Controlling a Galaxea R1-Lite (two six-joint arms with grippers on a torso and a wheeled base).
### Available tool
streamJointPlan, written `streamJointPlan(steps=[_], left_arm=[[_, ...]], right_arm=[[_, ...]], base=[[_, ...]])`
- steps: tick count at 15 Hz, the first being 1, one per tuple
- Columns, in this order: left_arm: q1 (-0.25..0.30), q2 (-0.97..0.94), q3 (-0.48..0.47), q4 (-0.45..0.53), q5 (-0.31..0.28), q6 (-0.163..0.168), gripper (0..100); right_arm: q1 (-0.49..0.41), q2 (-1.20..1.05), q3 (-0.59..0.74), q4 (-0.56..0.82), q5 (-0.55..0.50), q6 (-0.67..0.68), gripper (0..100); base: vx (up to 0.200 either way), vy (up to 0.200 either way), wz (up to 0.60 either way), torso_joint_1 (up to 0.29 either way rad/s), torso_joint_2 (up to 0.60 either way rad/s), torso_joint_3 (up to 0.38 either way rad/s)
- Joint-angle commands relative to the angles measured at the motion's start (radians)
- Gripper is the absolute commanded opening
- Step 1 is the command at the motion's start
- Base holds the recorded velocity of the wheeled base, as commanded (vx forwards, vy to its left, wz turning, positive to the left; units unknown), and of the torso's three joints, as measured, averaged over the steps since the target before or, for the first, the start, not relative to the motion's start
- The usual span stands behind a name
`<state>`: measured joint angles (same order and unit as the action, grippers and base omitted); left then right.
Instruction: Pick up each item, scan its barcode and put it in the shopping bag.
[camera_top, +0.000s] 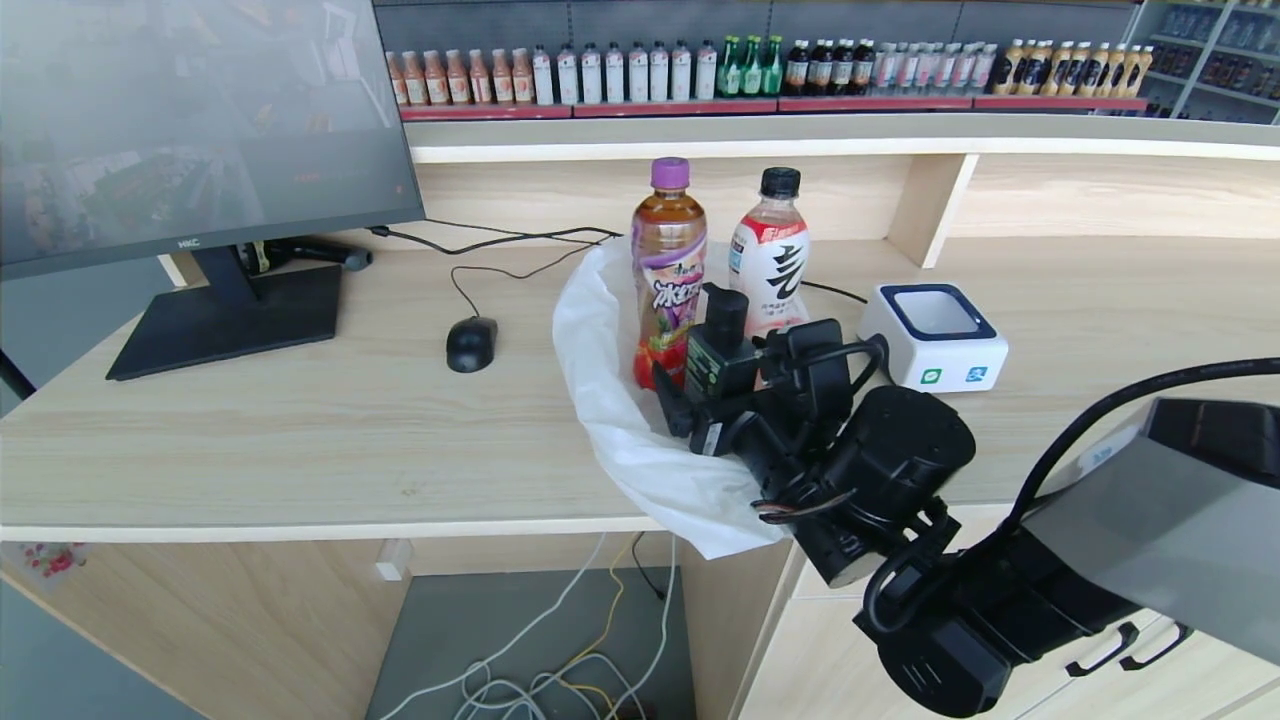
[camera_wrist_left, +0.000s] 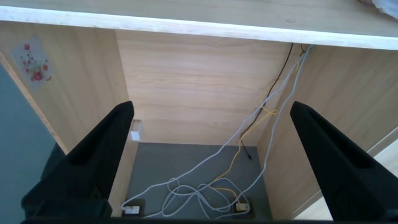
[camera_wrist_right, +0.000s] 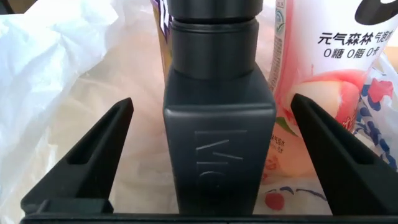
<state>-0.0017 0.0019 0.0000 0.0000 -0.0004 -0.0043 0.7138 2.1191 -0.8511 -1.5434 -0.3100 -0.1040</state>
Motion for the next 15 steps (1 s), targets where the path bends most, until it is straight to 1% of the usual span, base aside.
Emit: streamJointPlan(steps=[1,5,8,12,15], left_arm=[[0.000,0.000,0.000,0.000,0.000,0.000,100],[0.000,0.000,0.000,0.000,-0.001,0.000,100],[0.000,0.000,0.000,0.000,-0.001,0.000,100],[0.000,0.000,0.000,0.000,-0.001,0.001,100],[0.000,0.000,0.000,0.000,0.000,0.000,100]], right_arm=[[0.001,-0.018,0.004,-0.004,0.000,-0.002,100],[0.001,-0.076,0.007,-0.001,-0.003,-0.013,100],[0.001,-0.108,0.041,-0.004,-0.003,-0.014,100],[0.009,-0.214,0.161,-0.006,-0.004,-0.026,100],[0.010,-0.338,0.296,-0.006,0.003,-0.057,100]], base=[[0.000,0.000,0.00,0.000,0.00,0.000],[0.000,0.000,0.00,0.000,0.00,0.000],[0.000,0.000,0.00,0.000,0.00,0.000],[0.000,0.000,0.00,0.000,0.00,0.000],[0.000,0.000,0.00,0.000,0.00,0.000]])
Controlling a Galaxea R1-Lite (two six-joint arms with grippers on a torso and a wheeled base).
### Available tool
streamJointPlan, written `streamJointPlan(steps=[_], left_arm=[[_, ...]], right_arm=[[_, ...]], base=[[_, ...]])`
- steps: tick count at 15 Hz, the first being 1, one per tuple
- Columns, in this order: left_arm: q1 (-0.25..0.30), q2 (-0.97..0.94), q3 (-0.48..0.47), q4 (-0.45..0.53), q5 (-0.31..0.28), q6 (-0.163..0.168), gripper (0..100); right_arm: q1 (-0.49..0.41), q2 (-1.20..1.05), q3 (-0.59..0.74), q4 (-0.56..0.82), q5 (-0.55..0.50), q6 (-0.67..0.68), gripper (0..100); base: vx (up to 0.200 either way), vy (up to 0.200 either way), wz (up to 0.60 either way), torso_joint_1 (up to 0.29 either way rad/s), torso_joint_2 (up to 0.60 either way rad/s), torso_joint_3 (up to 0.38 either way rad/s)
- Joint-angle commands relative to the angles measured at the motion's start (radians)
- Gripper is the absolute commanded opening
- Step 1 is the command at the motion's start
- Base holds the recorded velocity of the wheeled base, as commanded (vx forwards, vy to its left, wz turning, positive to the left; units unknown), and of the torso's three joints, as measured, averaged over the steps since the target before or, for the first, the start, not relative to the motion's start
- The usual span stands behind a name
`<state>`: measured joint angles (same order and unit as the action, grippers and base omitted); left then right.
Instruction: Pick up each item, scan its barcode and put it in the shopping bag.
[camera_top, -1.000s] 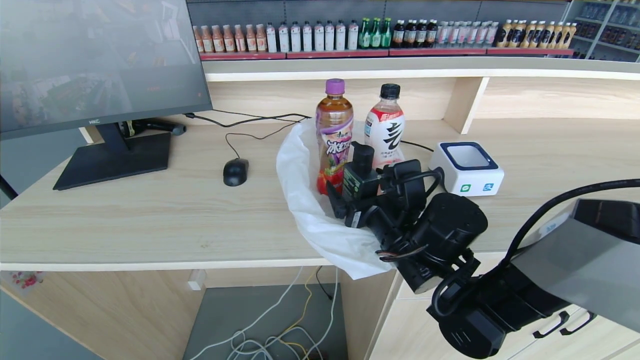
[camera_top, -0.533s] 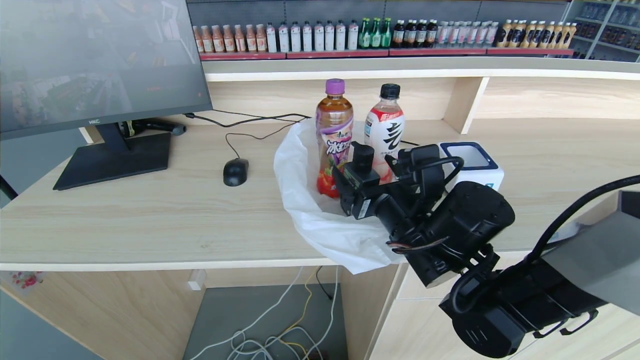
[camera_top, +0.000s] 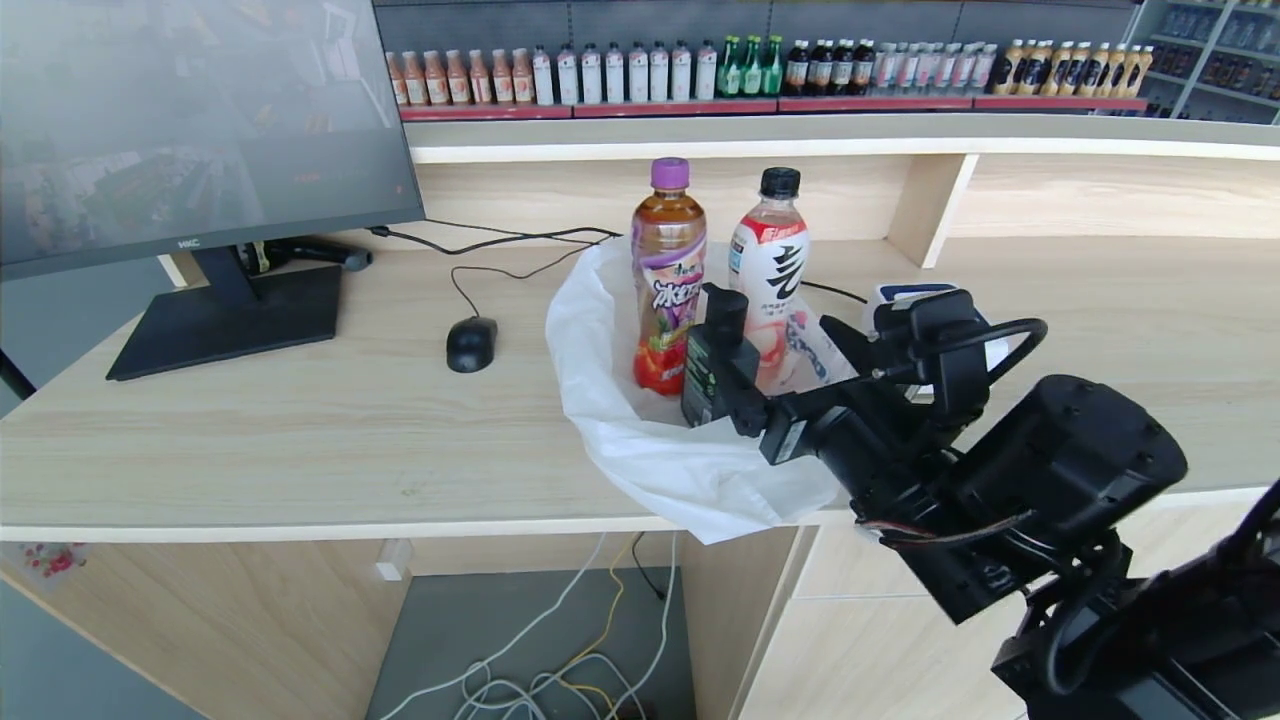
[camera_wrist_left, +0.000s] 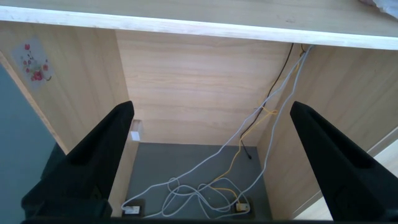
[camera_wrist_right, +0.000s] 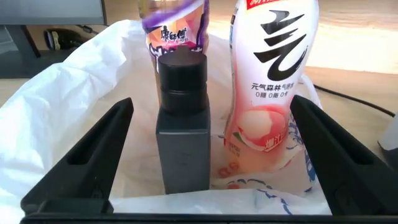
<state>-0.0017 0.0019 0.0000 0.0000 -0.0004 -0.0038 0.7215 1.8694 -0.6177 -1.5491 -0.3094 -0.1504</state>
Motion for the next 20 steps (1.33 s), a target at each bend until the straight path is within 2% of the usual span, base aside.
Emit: streamJointPlan(steps=[1,8,10,12,14,15,16,18,20], left_arm=[[0.000,0.000,0.000,0.000,0.000,-0.001,100],[0.000,0.000,0.000,0.000,0.000,0.001,100],[0.000,0.000,0.000,0.000,0.000,-0.001,100],[0.000,0.000,0.000,0.000,0.000,0.001,100],[0.000,0.000,0.000,0.000,0.000,0.001,100],[0.000,0.000,0.000,0.000,0.000,-0.001,100],[0.000,0.000,0.000,0.000,0.000,0.001,100],[0.000,0.000,0.000,0.000,0.000,0.001,100],[0.000,0.000,0.000,0.000,-0.001,-0.001,100]], right_arm=[[0.003,-0.145,0.122,0.000,0.001,-0.014,100],[-0.042,-0.553,0.613,0.009,-0.002,-0.015,100],[-0.079,-0.673,0.618,0.133,0.006,-0.012,100],[-0.080,-0.832,0.618,0.357,0.029,0.003,100],[-0.079,-1.046,0.616,0.647,0.105,0.011,100],[-0.080,-1.059,0.615,0.669,0.111,0.011,100],[-0.079,-1.182,0.598,0.868,0.161,0.011,100],[-0.079,-1.355,0.581,1.135,0.187,-0.003,100],[-0.077,-1.461,0.578,1.276,0.207,-0.014,100]], base=[[0.000,0.000,0.00,0.000,0.00,0.000],[0.000,0.000,0.00,0.000,0.00,0.000],[0.000,0.000,0.00,0.000,0.00,0.000],[0.000,0.000,0.00,0.000,0.00,0.000],[0.000,0.000,0.00,0.000,0.00,0.000],[0.000,0.000,0.00,0.000,0.00,0.000],[0.000,0.000,0.00,0.000,0.00,0.000],[0.000,0.000,0.00,0.000,0.00,0.000],[0.000,0.000,0.00,0.000,0.00,0.000]])
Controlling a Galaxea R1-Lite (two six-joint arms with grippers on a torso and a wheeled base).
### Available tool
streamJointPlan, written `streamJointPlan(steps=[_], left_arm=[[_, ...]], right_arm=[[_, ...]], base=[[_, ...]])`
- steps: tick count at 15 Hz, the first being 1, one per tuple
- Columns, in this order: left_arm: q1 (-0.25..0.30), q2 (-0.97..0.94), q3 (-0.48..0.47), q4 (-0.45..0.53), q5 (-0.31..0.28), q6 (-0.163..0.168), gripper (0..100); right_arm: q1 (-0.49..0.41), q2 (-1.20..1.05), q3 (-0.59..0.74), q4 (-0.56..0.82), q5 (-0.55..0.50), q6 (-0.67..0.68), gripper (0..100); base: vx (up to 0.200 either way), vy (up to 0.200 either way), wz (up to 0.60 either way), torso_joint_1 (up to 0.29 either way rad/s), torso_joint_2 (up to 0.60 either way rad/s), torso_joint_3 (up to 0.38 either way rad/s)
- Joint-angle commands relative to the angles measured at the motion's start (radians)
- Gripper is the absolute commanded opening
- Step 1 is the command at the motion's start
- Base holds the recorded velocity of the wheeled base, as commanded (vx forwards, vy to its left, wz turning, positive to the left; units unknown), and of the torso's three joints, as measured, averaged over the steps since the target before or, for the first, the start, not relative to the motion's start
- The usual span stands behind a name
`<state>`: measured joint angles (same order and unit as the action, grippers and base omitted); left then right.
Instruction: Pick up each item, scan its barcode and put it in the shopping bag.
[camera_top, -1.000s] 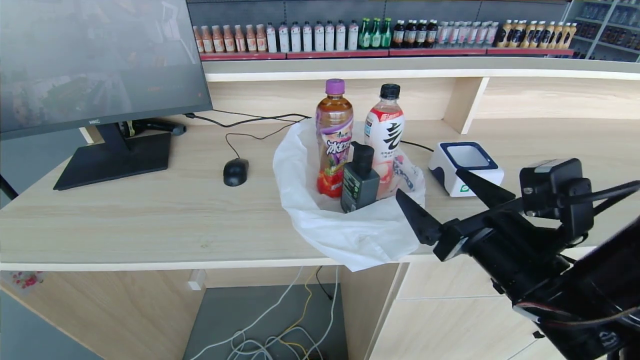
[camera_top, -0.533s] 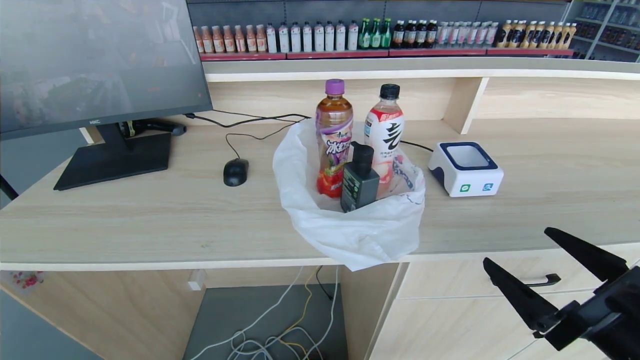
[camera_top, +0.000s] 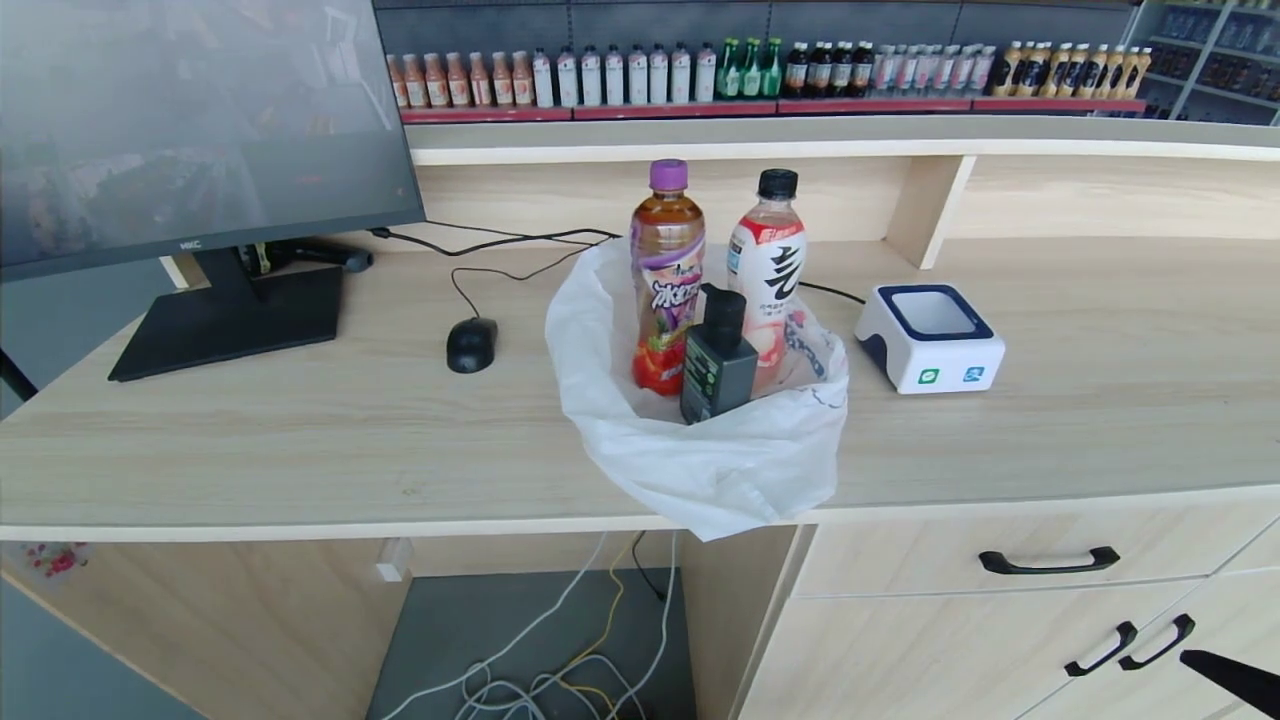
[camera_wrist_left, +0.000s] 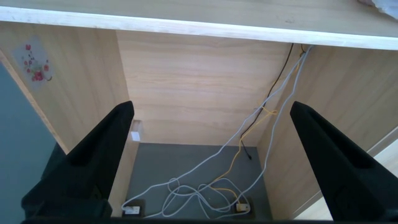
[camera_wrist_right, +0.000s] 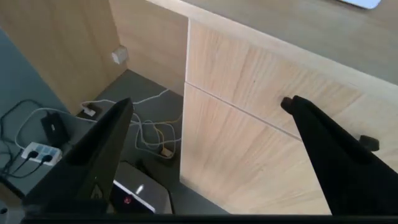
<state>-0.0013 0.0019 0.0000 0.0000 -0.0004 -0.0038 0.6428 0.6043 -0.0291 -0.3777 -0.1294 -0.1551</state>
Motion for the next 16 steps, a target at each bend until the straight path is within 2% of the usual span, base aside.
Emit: streamJointPlan(steps=[1,4,6,8,10,13,14,16], left_arm=[[0.000,0.000,0.000,0.000,0.000,-0.001,100],[0.000,0.000,0.000,0.000,-0.001,0.001,100],[0.000,0.000,0.000,0.000,0.000,0.001,100],[0.000,0.000,0.000,0.000,0.000,0.001,100],[0.000,0.000,0.000,0.000,0.000,0.001,100],[0.000,0.000,0.000,0.000,0.000,0.002,100],[0.000,0.000,0.000,0.000,-0.001,0.002,100],[0.000,0.000,0.000,0.000,-0.001,0.002,100]], right_arm=[[0.002,-0.253,-0.005,0.154,0.053,-0.011,100],[0.002,-0.400,0.021,0.293,0.071,-0.018,100],[-0.015,-0.471,-0.008,0.414,0.119,-0.012,100],[-0.048,-0.454,-0.005,0.405,0.120,0.006,100],[-0.184,-0.429,-0.003,0.404,0.119,-0.004,100],[-0.584,-0.429,-0.005,0.404,0.119,-0.006,100],[-0.644,-0.436,-0.005,0.404,0.119,-0.004,100],[-0.658,-0.508,-0.005,0.404,0.119,-0.003,100]], base=[[0.000,0.000,0.00,0.000,0.00,0.000],[0.000,0.000,0.00,0.000,0.00,0.000],[0.000,0.000,0.00,0.000,0.00,0.000],[0.000,0.000,0.00,0.000,0.00,0.000],[0.000,0.000,0.00,0.000,0.00,0.000],[0.000,0.000,0.00,0.000,0.00,0.000],[0.000,0.000,0.00,0.000,0.00,0.000],[0.000,0.000,0.00,0.000,0.00,0.000]])
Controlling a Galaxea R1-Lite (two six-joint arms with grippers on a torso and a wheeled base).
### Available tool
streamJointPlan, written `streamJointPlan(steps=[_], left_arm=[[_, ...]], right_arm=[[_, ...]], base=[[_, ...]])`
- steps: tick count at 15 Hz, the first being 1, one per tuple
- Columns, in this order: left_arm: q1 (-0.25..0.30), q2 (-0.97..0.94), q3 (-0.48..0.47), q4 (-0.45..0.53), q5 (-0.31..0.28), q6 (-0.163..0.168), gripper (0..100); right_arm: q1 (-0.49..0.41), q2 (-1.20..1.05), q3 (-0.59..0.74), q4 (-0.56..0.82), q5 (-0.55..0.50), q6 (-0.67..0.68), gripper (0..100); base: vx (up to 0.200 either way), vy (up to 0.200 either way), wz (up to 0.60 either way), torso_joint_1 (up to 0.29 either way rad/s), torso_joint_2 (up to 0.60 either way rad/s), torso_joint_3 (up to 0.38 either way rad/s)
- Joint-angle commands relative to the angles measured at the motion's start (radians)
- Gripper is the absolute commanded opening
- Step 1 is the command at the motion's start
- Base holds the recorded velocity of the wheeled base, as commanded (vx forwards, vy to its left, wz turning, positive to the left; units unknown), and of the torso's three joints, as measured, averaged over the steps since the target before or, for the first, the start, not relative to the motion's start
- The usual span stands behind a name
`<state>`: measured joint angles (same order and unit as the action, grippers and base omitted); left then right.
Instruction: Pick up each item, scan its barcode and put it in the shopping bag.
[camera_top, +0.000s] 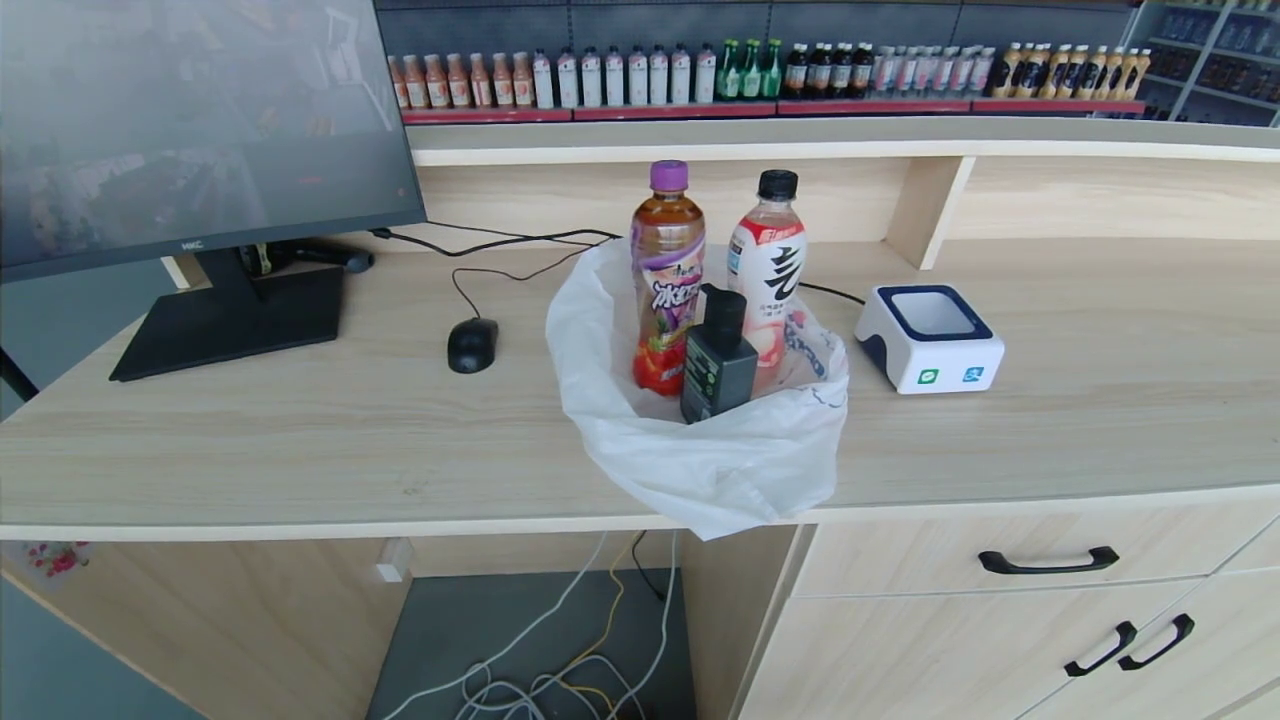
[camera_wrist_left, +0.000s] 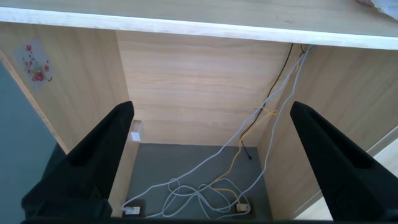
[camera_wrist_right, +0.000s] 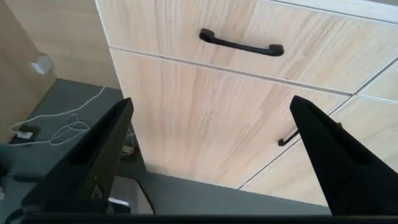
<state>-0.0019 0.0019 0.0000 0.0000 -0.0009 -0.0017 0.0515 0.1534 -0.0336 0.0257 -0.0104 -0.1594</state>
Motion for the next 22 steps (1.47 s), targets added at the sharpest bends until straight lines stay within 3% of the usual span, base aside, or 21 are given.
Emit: streamJointPlan(steps=[1,4,8,13,18,22], left_arm=[[0.000,0.000,0.000,0.000,-0.001,0.000,100],[0.000,0.000,0.000,0.000,-0.001,0.000,100],[0.000,0.000,0.000,0.000,0.001,0.000,100],[0.000,0.000,0.000,0.000,-0.001,-0.001,100],[0.000,0.000,0.000,0.000,0.001,-0.001,100],[0.000,0.000,0.000,0.000,-0.001,-0.001,100]], right_arm=[[-0.062,-0.103,0.000,0.000,0.000,0.000,100],[-0.047,-0.153,0.001,-0.004,0.086,0.077,100],[-0.048,-0.153,0.006,-0.027,0.083,0.282,100],[-0.048,-0.153,0.034,-0.132,0.084,0.064,100],[-0.048,-0.153,0.034,-0.027,0.073,0.092,100],[-0.048,-0.153,0.034,-0.026,0.060,0.165,100]], base=[[0.000,0.000,0.00,0.000,0.00,0.000],[0.000,0.000,0.00,0.000,0.00,0.000],[0.000,0.000,0.00,0.000,0.00,0.000],[0.000,0.000,0.00,0.000,0.00,0.000],[0.000,0.000,0.00,0.000,0.00,0.000],[0.000,0.000,0.00,0.000,0.00,0.000]])
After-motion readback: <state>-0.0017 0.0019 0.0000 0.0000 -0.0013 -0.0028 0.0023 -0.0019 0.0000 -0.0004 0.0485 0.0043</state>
